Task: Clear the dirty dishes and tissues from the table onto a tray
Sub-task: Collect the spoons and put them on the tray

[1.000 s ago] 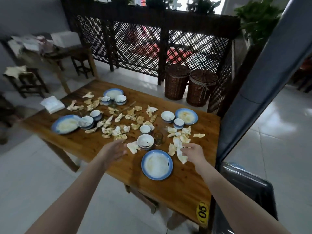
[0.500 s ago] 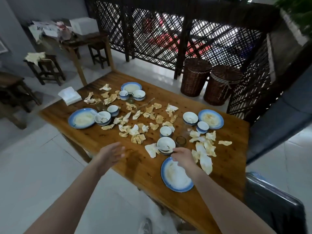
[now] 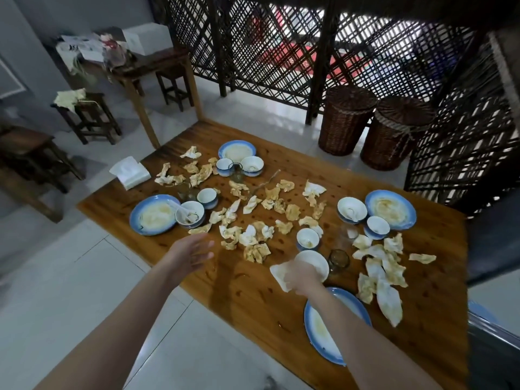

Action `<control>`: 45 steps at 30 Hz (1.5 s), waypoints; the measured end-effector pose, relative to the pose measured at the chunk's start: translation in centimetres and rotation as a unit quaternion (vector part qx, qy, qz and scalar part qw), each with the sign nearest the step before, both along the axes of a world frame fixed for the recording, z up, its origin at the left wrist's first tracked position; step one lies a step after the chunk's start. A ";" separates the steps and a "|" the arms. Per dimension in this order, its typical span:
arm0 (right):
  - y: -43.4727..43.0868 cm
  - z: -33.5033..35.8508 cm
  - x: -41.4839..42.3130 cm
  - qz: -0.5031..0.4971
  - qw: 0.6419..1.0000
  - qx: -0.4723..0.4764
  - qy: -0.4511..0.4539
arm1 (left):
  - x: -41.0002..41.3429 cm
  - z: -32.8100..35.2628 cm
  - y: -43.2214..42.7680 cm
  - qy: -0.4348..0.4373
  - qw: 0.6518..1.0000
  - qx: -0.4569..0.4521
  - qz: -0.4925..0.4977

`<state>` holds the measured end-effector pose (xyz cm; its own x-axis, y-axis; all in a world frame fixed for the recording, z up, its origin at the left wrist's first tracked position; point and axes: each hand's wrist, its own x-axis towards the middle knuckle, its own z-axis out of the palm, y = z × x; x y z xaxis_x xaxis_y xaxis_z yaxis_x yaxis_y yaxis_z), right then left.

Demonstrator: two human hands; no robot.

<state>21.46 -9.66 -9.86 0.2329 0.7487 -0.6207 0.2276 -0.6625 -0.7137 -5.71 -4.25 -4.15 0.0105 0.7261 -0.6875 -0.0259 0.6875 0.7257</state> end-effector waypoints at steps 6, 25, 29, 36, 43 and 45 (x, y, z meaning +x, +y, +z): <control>0.7 -1.6 -0.4 -0.058 0.998 -0.004 -0.010 | -0.5 -1.0 2.1 0.005 1.000 -0.006 -0.024; 9.8 3.1 -7.9 -0.133 0.981 0.127 0.059 | -5.4 -2.2 12.0 -0.069 0.997 -0.011 -0.039; 12.8 3.2 -10.8 -0.136 0.984 0.103 0.056 | -8.9 -1.8 14.6 -0.034 0.998 -0.044 -0.039; 16.8 2.7 -14.4 -0.173 0.976 0.096 0.087 | -12.6 -3.3 18.3 0.060 0.991 0.005 -0.123; 17.1 2.3 -15.6 -0.188 0.977 0.081 0.067 | -13.4 -6.2 20.6 0.118 0.984 0.040 -0.126; 16.9 2.4 -15.6 -0.194 0.976 0.072 0.074 | -13.6 -6.7 21.3 0.122 0.982 0.040 -0.138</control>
<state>5.89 7.23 -7.42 0.4321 0.7043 -0.5632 -0.1327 -0.5681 -0.8122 -19.26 17.08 -10.90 0.0573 0.7707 -0.6346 0.3346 0.5841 0.7395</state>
